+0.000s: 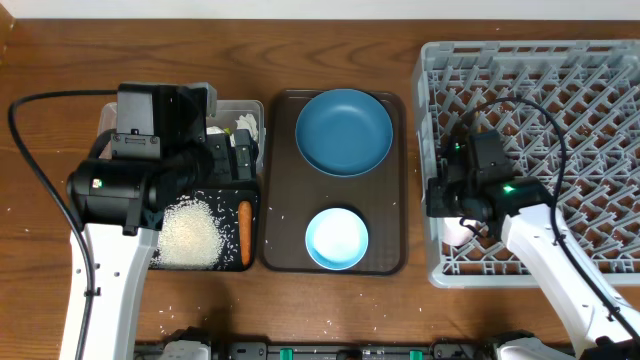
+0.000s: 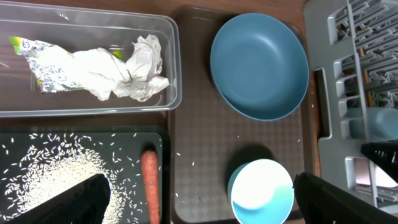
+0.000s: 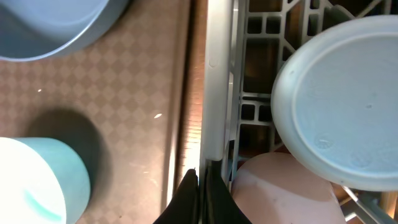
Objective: Sort waste into correct bins and load items into the dishwasher rack
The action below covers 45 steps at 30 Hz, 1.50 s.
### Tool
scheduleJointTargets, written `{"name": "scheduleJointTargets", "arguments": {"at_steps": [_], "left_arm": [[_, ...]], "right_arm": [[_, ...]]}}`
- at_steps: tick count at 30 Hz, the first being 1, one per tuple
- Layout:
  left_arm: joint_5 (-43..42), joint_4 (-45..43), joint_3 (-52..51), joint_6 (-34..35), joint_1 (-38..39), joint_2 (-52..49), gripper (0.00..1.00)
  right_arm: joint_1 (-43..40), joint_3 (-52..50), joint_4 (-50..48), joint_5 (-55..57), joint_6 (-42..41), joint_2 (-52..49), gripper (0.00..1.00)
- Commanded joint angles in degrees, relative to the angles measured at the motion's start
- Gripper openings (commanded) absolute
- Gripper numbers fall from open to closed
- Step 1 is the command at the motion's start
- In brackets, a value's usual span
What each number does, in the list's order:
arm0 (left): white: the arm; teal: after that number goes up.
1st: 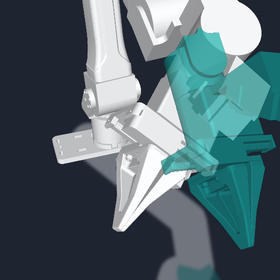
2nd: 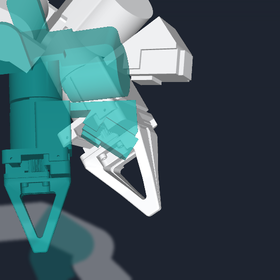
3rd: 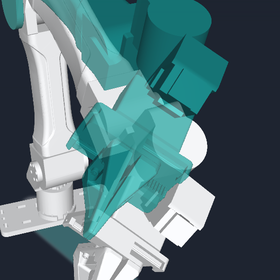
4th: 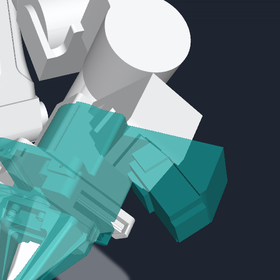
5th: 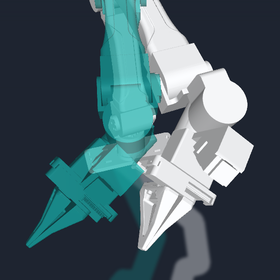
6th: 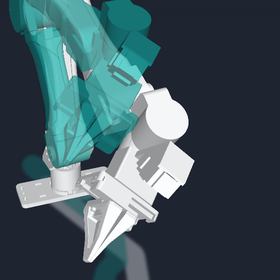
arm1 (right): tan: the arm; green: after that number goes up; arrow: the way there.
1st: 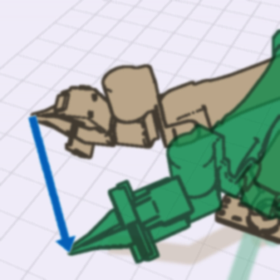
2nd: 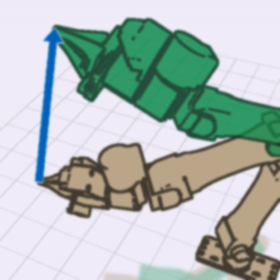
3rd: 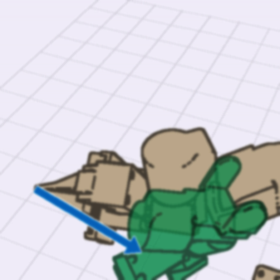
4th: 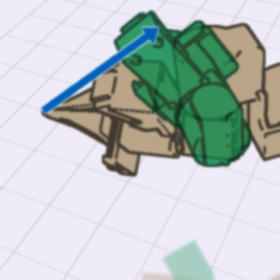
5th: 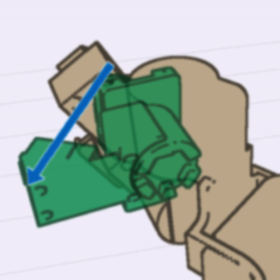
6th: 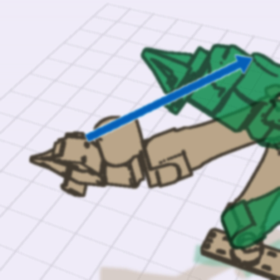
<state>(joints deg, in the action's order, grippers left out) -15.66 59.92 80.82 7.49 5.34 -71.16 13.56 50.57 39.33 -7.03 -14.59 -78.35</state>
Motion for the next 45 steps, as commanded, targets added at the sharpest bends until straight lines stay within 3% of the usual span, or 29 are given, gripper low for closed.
{"name": "scheduleJointTargets", "arguments": {"at_steps": [1, 45], "left_arm": [[0.6, 0.1, 0.1, 0.1, -0.3, 0.0, 0.97], [0.6, 0.1, 0.1, 0.1, -0.3, 0.0, 0.96]], "right_arm": [[-3.0, -0.5, 0.3, 7.2, 2.7, -0.6, 0.03], [-3.1, 1.0, -1.0, 8.5, -0.9, -0.6, 0.03]]}}
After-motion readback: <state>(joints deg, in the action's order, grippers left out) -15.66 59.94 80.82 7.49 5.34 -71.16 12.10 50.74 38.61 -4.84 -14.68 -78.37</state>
